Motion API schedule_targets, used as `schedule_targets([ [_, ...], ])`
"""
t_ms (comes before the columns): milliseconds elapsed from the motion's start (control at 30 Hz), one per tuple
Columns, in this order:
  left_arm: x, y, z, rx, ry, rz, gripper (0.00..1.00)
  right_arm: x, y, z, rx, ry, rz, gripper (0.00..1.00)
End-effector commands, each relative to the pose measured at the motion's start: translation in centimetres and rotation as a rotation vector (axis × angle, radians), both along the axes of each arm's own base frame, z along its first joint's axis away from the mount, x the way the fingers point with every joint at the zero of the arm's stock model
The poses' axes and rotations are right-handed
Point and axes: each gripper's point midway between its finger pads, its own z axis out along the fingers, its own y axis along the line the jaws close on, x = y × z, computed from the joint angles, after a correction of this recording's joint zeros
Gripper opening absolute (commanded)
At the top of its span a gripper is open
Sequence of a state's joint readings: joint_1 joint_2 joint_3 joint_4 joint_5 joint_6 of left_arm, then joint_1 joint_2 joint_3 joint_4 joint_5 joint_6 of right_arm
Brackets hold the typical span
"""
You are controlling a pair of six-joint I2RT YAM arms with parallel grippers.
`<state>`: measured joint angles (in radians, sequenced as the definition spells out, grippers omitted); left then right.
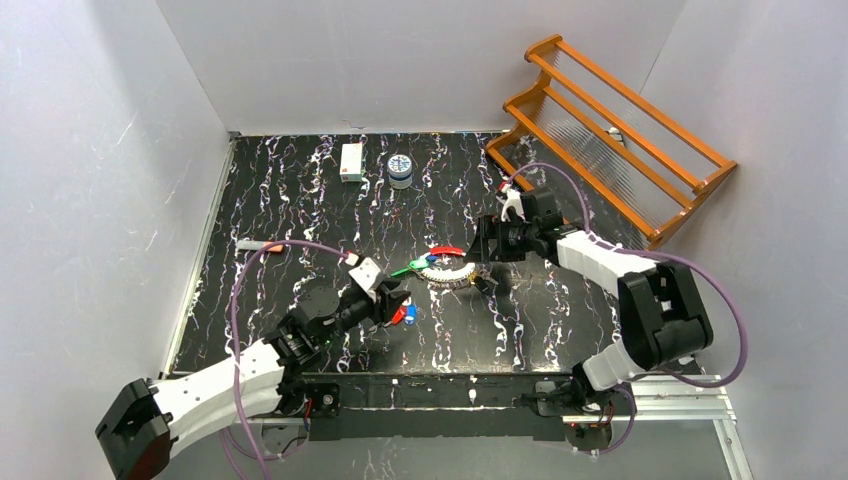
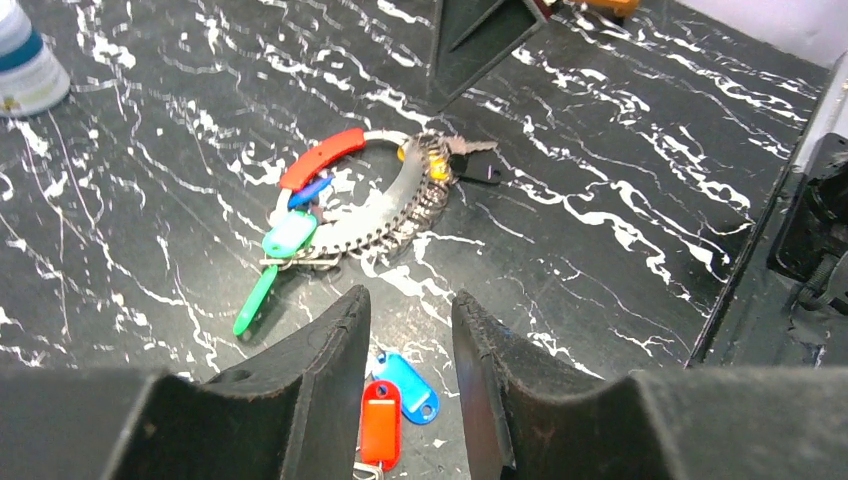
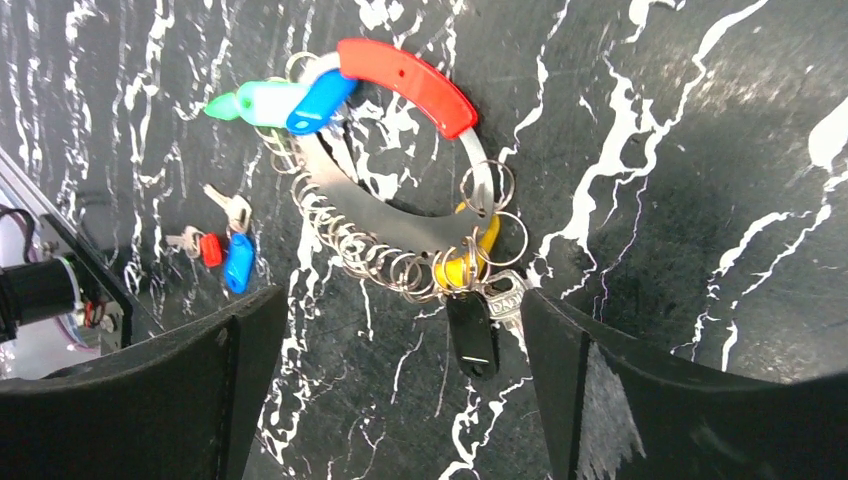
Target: Put the keys on the keyring
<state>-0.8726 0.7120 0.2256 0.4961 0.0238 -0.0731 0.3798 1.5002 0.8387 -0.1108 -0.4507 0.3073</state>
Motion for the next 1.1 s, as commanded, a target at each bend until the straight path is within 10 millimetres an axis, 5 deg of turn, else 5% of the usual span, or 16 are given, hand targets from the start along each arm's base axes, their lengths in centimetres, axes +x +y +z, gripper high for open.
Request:
schedule_targets([
  [0,1.0,0.0,-0.1,-0.033,0.074,0.079,0.35,0.4,0.7,-0.6,-0.002,0.019,0.048,0.92],
  [367,1.6,-0.9,-2.0,-0.036,0.194,0.112,0.35,-1.2,2.5,-2.7,-0.016,0.104,0.123,0.64],
  [700,1.5,-1.0,-1.8,-0.049,0.190,0.108,0.35,-0.4,0.5,-1.8,-0.215,-0.057,0.035,0.71],
  [1067,1.4,-0.9,-1.8,-0.061,0.196,0.110,0.35,-1.5,3.3,-1.7,-0.394,-0.173,0.128,0.53],
])
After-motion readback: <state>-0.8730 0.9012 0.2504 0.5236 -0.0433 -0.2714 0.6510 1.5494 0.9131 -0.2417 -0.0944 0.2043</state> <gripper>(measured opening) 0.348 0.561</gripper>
